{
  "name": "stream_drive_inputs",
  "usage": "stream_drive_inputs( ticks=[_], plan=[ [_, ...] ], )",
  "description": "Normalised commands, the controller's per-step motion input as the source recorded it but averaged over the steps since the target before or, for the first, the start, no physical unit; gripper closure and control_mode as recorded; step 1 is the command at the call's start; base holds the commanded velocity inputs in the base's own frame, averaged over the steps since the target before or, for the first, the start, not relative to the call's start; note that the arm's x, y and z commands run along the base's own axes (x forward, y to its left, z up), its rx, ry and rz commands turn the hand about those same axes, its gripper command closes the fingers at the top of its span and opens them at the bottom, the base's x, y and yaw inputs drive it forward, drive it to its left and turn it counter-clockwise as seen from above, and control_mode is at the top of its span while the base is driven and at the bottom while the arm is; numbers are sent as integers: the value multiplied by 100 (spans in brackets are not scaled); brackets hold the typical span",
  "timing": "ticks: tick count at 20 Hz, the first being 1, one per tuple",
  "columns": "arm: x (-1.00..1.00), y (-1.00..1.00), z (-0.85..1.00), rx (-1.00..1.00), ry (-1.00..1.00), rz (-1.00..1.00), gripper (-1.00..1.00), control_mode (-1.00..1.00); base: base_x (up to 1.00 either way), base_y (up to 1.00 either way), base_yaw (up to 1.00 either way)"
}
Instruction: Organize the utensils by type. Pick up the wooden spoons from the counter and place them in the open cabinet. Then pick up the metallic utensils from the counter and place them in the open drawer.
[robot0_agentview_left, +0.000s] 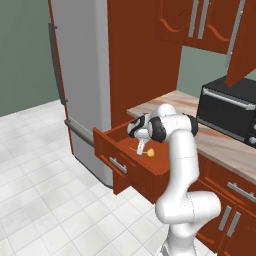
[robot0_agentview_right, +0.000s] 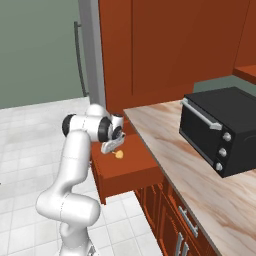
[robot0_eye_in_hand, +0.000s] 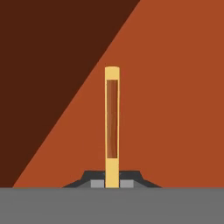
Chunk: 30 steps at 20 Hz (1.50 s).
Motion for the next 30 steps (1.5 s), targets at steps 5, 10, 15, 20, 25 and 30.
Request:
stream_drive_inputs(
  ticks=[5, 10, 15, 20, 25, 30],
  plan=[
    [24, 0, -26, 0, 0, 0, 100, -100, 0, 0, 0],
    [14, 0, -27, 0, 0, 0, 100, -100, 0, 0, 0],
    [8, 0, -28, 0, 0, 0, 100, -100, 0, 0, 0],
    [19, 2, -23, 0, 0, 0, 100, -100, 0, 0, 0],
    [15, 0, -18, 0, 0, 0, 100, -100, 0, 0, 0],
    [18, 0, -10, 0, 0, 0, -100, -100, 0, 0, 0]
  ],
)
